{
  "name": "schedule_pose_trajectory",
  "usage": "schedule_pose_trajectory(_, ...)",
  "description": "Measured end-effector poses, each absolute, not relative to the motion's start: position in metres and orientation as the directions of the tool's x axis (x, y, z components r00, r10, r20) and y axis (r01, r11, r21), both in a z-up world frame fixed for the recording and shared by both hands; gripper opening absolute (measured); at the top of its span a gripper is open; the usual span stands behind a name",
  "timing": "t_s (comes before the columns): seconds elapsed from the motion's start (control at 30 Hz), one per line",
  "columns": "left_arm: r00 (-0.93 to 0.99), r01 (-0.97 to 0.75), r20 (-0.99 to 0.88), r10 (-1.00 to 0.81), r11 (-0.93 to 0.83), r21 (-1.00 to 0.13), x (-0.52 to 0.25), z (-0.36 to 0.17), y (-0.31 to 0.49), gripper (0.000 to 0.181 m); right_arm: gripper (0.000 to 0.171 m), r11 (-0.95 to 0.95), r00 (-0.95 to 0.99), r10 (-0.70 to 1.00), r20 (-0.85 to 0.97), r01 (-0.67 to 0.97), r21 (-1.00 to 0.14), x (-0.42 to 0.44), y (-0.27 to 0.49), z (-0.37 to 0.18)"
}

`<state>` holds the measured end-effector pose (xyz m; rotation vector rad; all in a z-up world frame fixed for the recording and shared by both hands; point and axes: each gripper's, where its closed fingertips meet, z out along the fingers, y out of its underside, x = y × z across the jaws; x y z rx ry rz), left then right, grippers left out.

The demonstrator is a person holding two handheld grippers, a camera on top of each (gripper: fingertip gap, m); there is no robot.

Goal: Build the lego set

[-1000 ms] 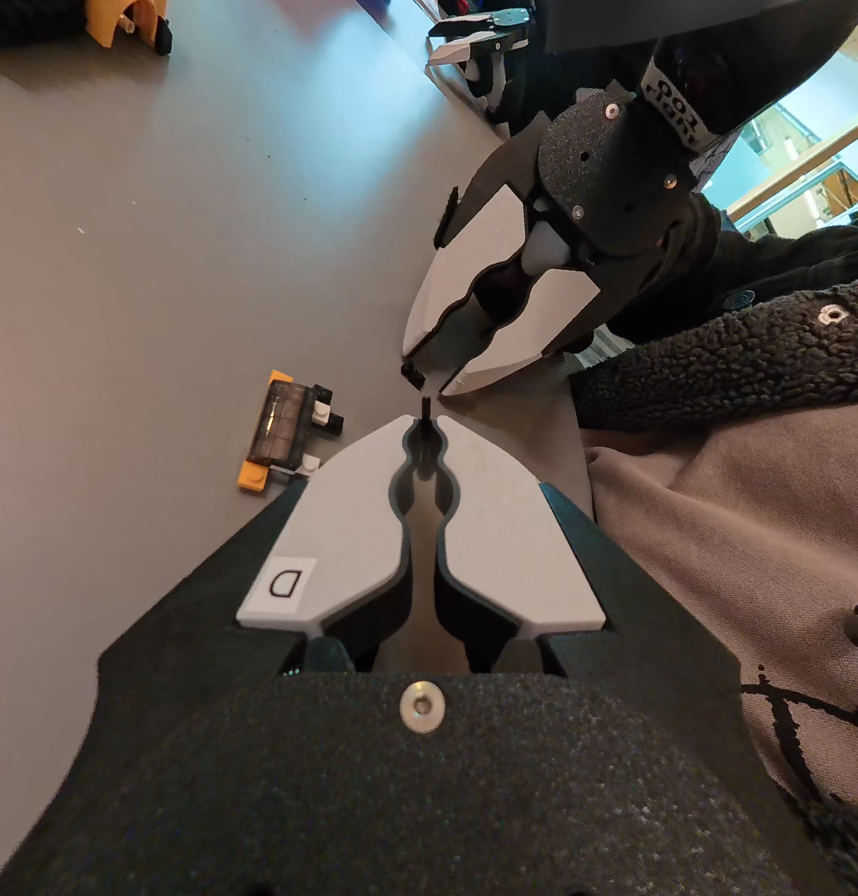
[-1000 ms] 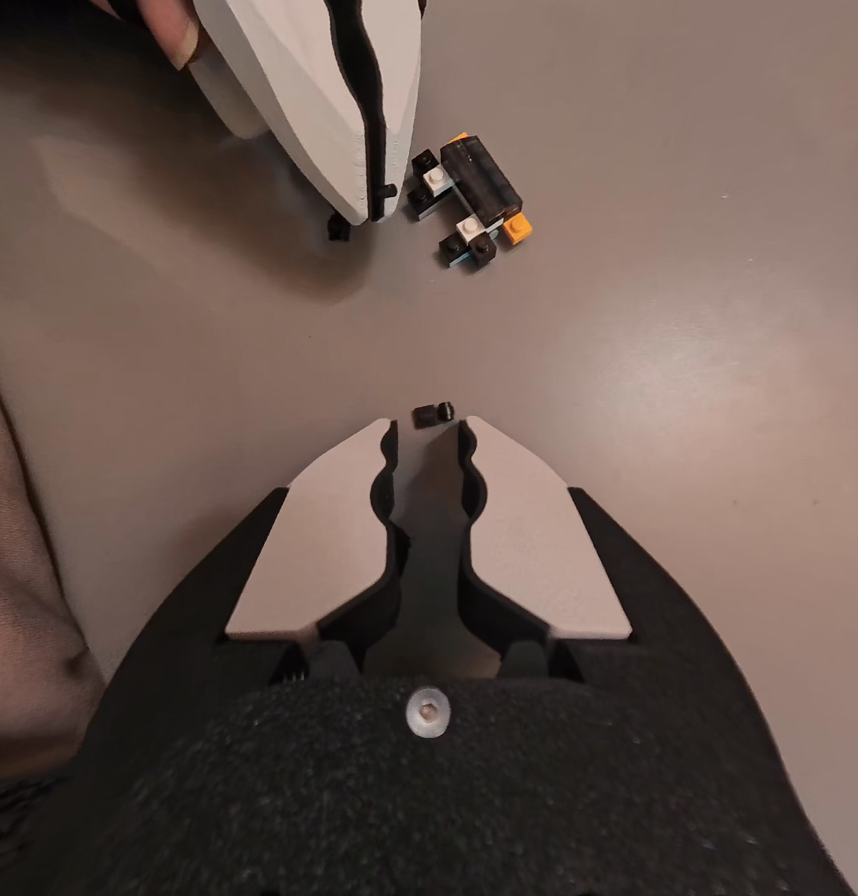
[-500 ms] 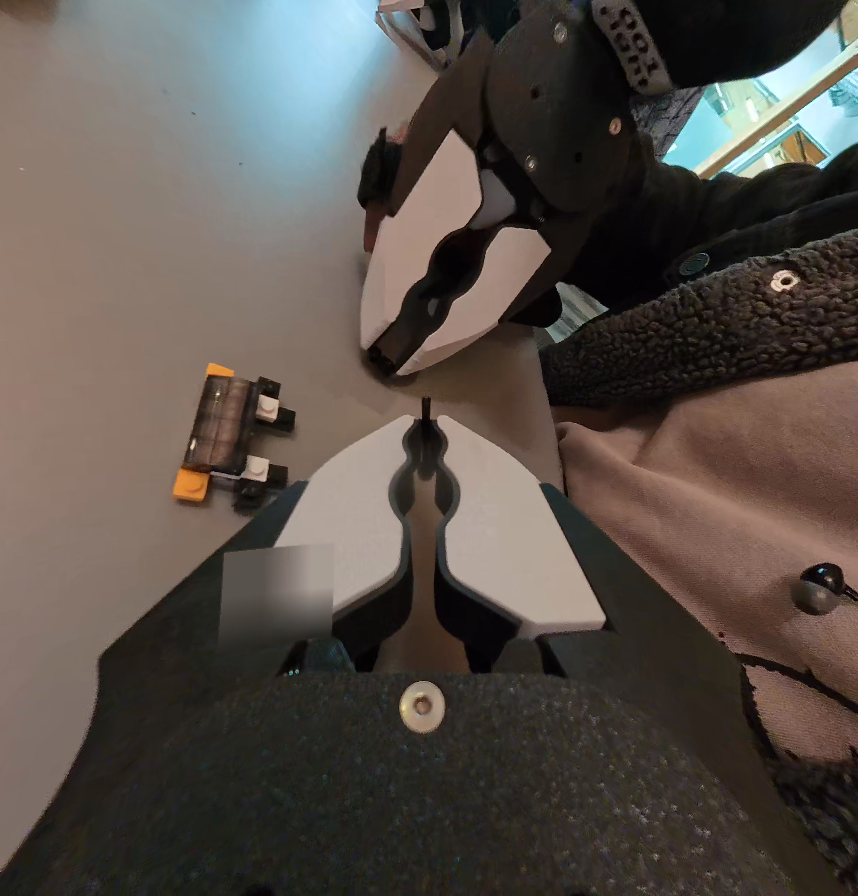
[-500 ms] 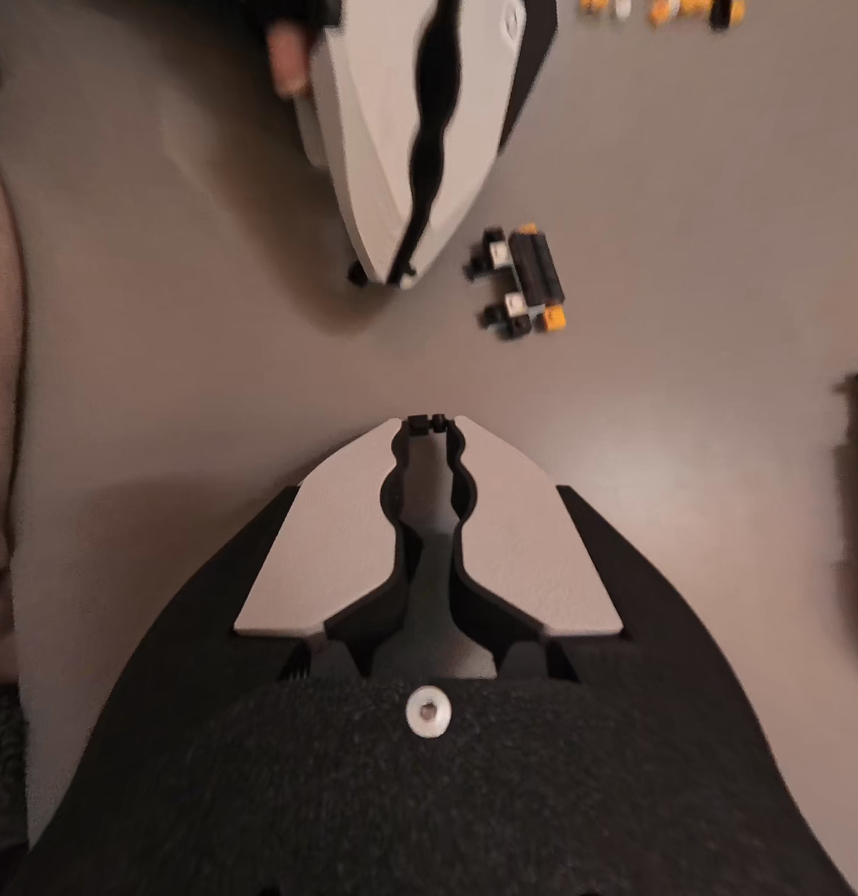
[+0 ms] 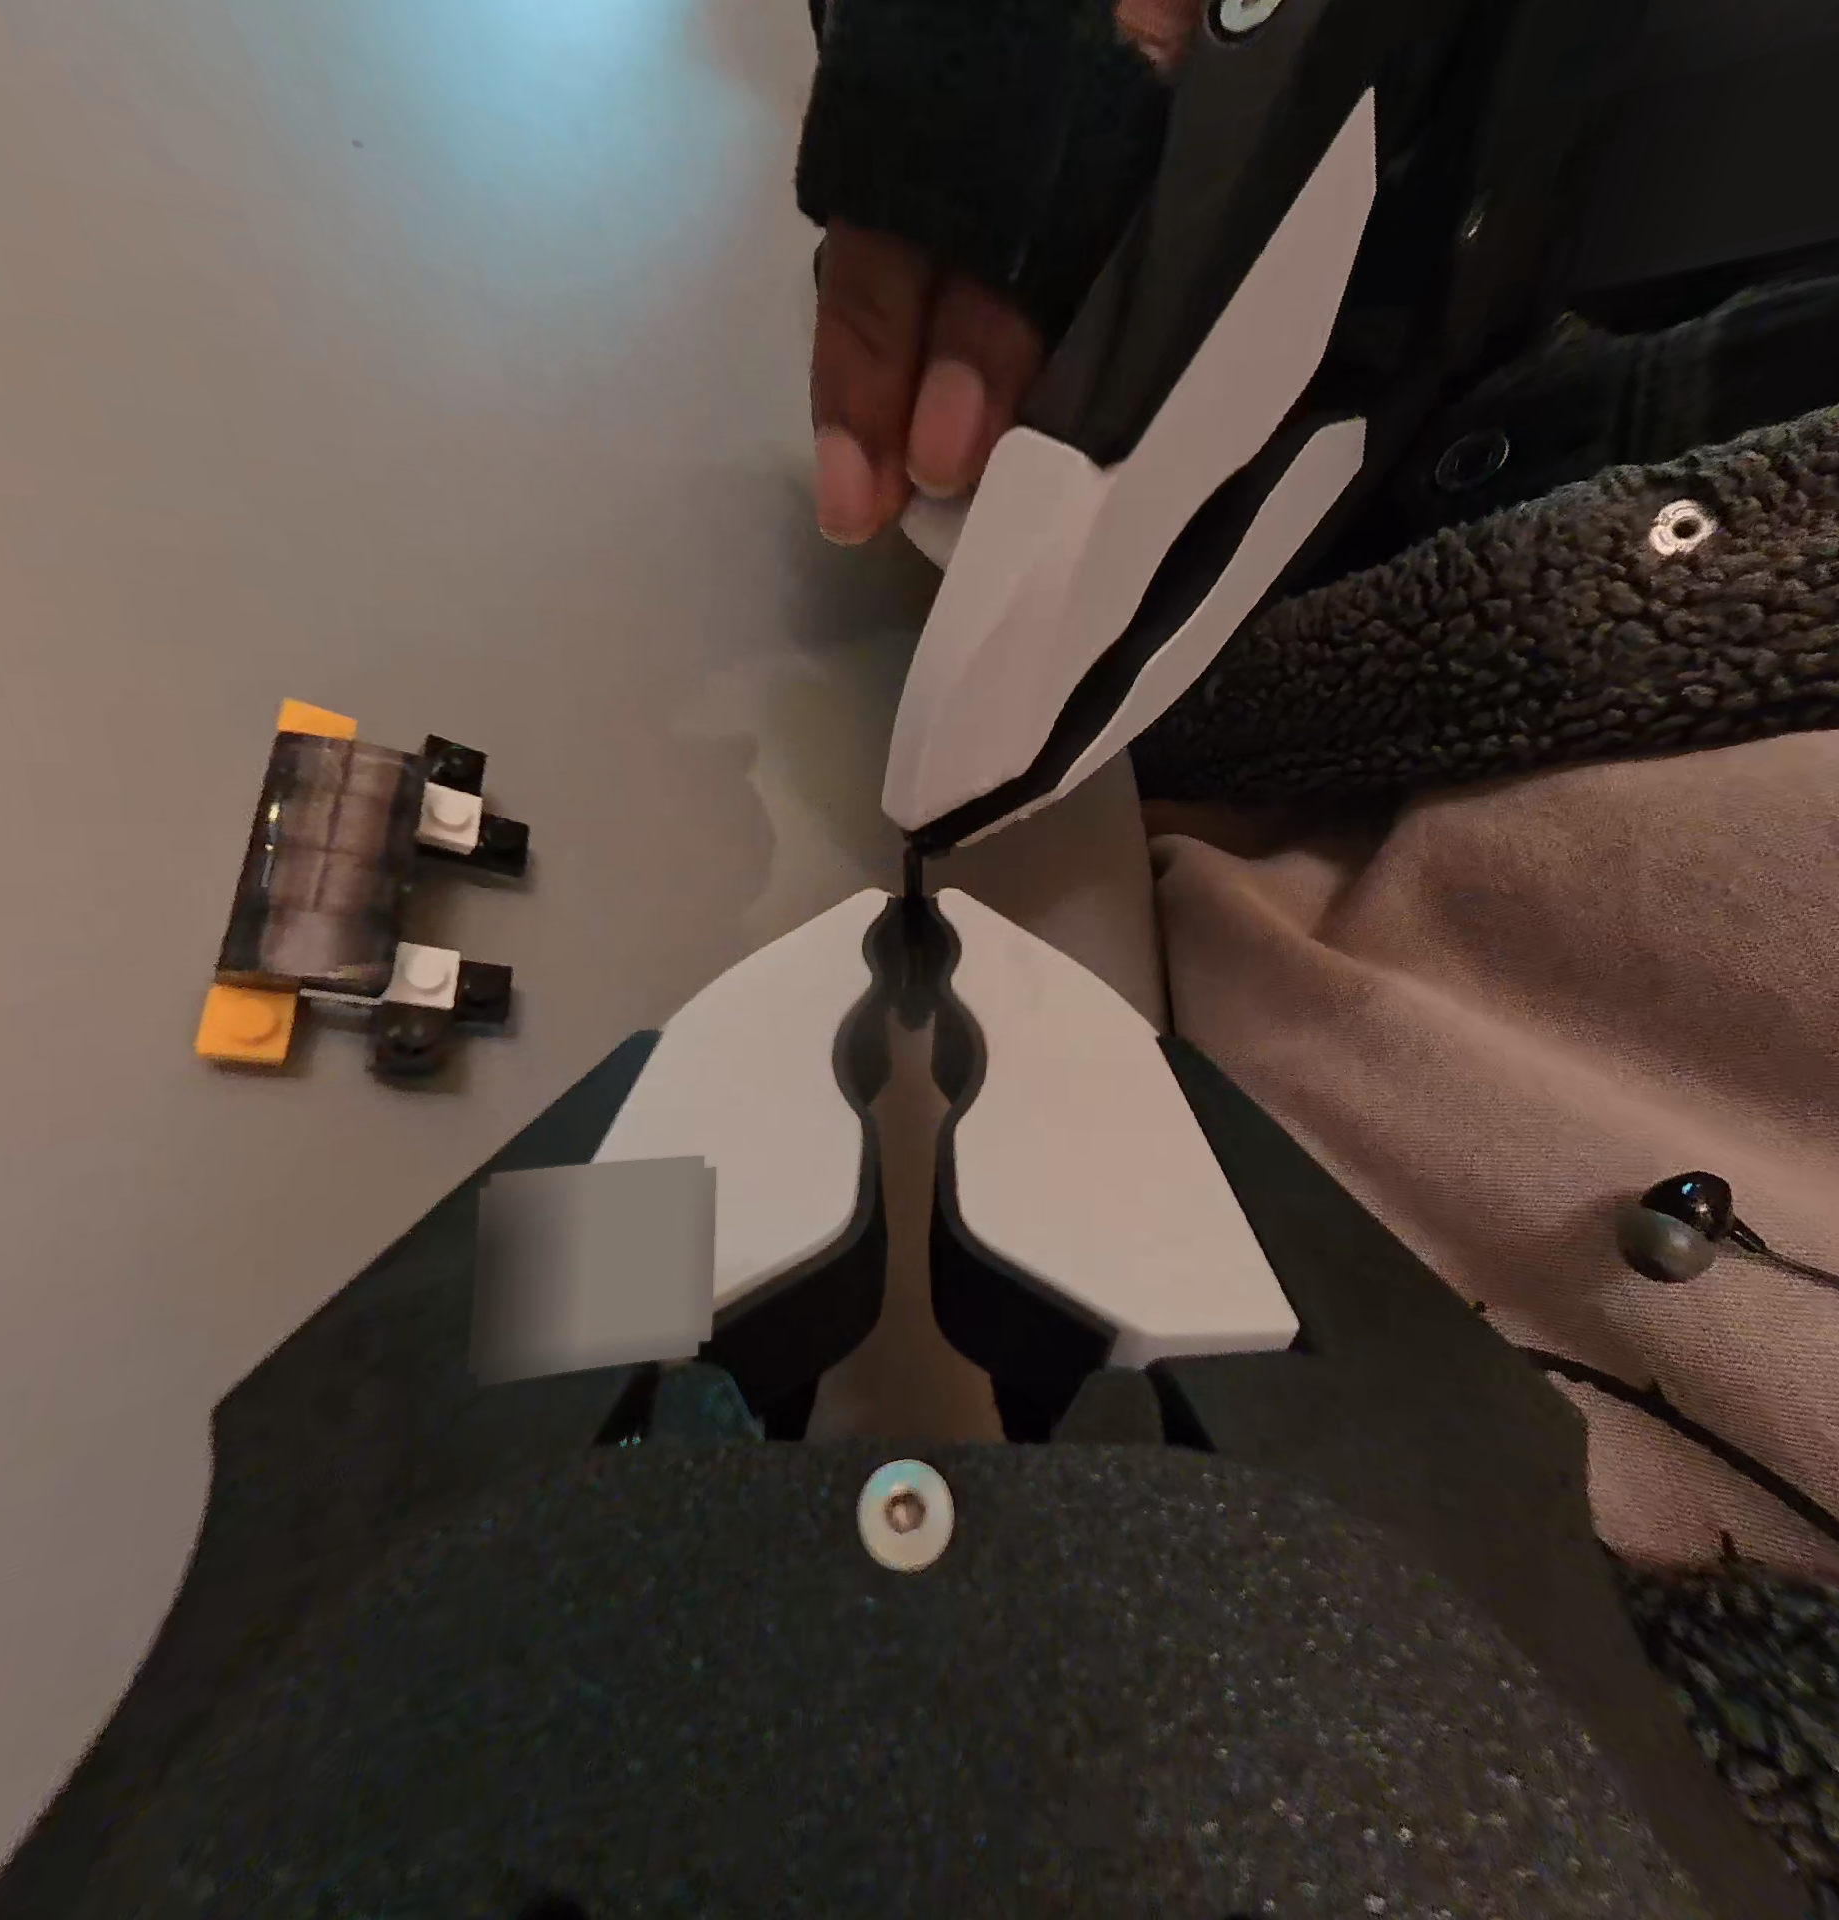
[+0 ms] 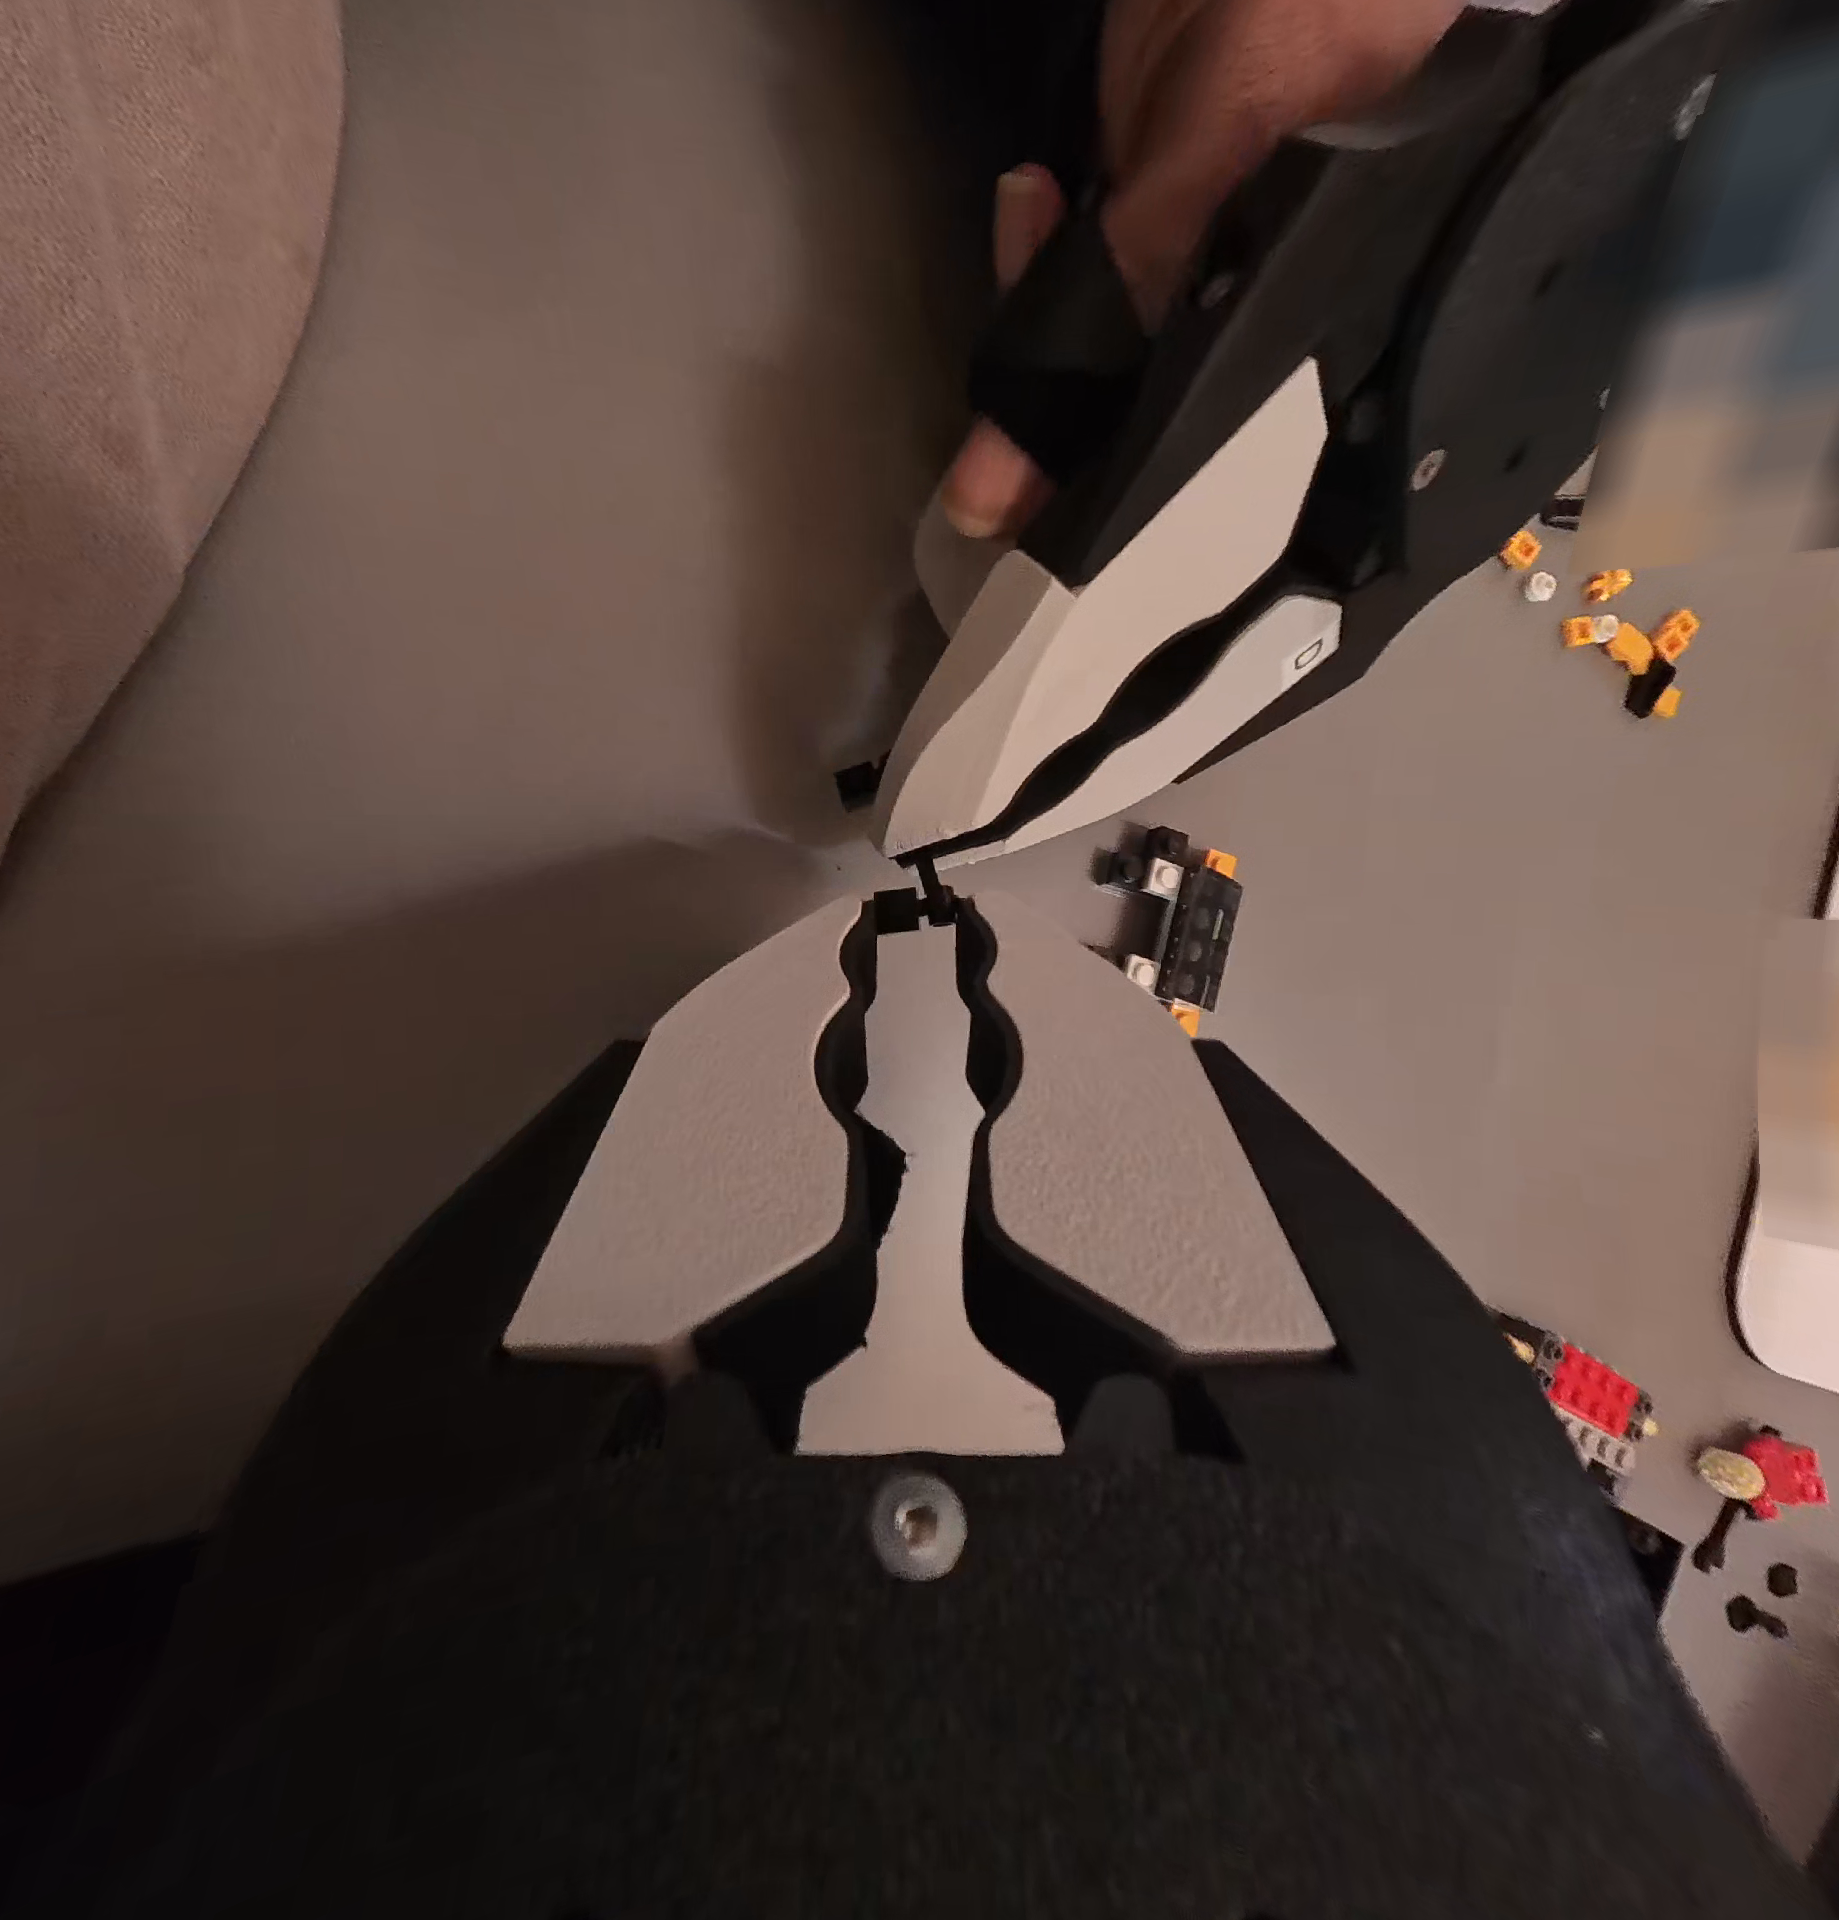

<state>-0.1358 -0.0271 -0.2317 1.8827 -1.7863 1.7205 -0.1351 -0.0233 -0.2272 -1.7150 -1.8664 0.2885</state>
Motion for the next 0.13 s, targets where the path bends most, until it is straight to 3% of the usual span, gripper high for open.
schedule_pose_trajectory(0.03,-0.270,-0.712,0.685,-0.677,-0.339,-0.615,-0.1363,-0.2319,-0.0275,0.002,0.014,0.153,-0.011,0.964,0.264,0.838,-0.524,-0.1354,-0.0240,-0.2275)
schedule_pose_trajectory(0.13,-0.270,-0.718,0.687,-0.675,-0.334,-0.611,-0.1369,-0.2330,-0.0287,0.002,0.014,0.163,-0.032,0.966,0.258,0.846,-0.507,-0.1351,-0.0260,-0.2297)
